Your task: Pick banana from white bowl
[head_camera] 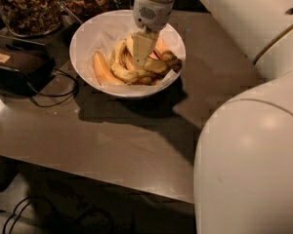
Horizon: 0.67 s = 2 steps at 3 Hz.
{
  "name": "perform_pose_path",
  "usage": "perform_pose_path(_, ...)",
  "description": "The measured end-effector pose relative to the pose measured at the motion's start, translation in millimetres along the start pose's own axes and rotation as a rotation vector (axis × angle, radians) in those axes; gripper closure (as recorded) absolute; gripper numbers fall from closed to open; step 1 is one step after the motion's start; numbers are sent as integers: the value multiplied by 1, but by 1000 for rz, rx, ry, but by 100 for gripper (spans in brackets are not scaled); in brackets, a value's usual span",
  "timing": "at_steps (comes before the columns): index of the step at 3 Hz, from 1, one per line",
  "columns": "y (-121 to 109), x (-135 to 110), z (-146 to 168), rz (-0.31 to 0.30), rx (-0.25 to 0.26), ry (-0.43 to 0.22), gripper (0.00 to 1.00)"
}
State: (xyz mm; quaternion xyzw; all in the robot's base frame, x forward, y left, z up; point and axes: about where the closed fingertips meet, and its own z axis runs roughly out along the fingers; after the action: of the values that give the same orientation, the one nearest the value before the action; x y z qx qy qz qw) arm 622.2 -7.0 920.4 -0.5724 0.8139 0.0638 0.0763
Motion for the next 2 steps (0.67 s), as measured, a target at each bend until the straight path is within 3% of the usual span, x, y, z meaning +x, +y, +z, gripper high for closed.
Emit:
perform_pose_path(1, -5, 2, 9, 13, -15, 8, 45)
perform_pose_path(2, -10, 7, 19, 28, -20, 31, 64)
